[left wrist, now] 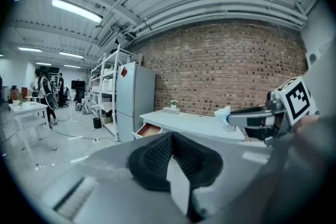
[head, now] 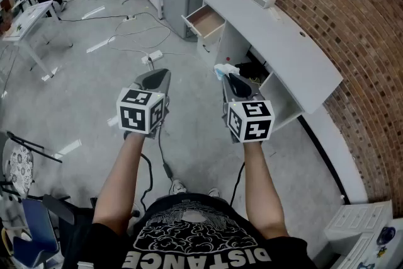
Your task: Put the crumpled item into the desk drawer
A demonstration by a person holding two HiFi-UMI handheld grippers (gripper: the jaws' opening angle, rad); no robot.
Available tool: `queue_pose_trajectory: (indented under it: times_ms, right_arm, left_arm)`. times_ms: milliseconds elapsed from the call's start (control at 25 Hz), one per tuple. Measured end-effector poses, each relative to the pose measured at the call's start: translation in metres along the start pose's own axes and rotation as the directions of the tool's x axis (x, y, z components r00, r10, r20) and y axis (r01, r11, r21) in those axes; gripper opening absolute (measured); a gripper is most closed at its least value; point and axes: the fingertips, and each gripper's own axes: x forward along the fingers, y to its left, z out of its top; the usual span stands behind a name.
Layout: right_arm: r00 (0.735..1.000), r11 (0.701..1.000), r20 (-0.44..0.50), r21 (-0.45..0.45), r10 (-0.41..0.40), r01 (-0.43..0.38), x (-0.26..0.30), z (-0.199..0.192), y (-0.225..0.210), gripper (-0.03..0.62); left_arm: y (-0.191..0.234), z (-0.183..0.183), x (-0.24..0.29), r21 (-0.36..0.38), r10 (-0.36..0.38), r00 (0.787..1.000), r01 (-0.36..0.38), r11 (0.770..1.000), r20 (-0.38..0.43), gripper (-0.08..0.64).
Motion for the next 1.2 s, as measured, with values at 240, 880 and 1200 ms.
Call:
queue_pose_trajectory:
  times_ms: [240,880,1200]
  right_arm:
    - [1.000,1.000,-0.001,-0.001,-0.004,0.004,0.006,0.000,0.012,0.044]
    - [1.000,1.000,-0.013,0.017,-0.011,0.011,0.028,-0.006,-0.008,0.045]
    - [1.000,1.000,-0.011,0.016,0.025,-0.025,0.058,-0.011,-0.045,0.046]
  left_arm:
    - [0.010,-0.005,-0.004,-0.002,-0.015,1.000,0.015,1.000,-0.006,0.000]
    - [0.010,-0.004,0.032,0.012,-0.045,0.999,0.045,0.999,-0.024,0.000]
    - [0.007,0.001,0.077,0.014,-0.025,0.999,0.026,1.000,-0.036,0.000]
